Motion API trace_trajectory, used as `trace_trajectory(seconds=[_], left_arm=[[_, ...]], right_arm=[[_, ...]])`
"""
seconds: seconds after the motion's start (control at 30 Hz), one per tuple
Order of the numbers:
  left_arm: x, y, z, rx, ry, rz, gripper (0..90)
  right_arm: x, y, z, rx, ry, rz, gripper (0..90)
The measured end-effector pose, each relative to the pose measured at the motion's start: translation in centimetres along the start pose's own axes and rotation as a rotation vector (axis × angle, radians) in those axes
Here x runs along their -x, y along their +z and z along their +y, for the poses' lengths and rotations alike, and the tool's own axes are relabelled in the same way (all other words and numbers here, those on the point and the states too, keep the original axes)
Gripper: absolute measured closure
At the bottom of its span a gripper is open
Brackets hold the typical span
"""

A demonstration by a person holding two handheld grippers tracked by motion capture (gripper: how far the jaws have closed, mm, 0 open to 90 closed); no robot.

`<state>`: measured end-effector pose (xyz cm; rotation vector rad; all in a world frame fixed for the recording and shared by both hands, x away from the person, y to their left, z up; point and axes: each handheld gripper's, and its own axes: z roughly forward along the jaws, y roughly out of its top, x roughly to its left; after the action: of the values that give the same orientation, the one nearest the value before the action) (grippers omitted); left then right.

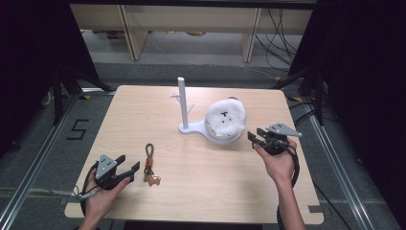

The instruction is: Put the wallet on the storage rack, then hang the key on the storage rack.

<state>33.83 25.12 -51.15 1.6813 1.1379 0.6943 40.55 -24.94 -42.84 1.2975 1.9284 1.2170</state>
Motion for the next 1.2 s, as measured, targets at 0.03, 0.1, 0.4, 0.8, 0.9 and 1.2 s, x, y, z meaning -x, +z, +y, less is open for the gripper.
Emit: trace_trajectory(seconds=[0.03,0.1,0.4,0.8,0.9,1.2], left_arm=[[0.0,0.0,0.0,0.0,0.0,0.0,34.7],[0.0,0.0,0.0,0.006,-0.002,-0.009,34.7],[0.2,0.0,1.3,-0.033,0.01,-0.026,39.0],[-0.4,1.7,5.1,-0.441,0.053,-0.074,41.2],[0.0,2.7,5.8,-0.493,0.008,-0.083,41.5],[0.8,5.7,6.9,-0.716,-0.081,-0.069,42.7]], right_arm=[[0.0,0.0,0.0,0.0,0.0,0.0,62.4],[-0.1,-0.5,-0.7,-0.011,0.021,0.012,65.2],[-0.1,-1.2,-4.2,-0.133,0.092,0.031,71.7],[0.3,-1.7,-4.7,-0.217,0.066,-0.016,72.5],[0.4,-1.8,-4.6,-0.236,0.07,-0.02,71.7],[0.5,-1.7,-4.9,-0.253,0.08,0.006,69.7]])
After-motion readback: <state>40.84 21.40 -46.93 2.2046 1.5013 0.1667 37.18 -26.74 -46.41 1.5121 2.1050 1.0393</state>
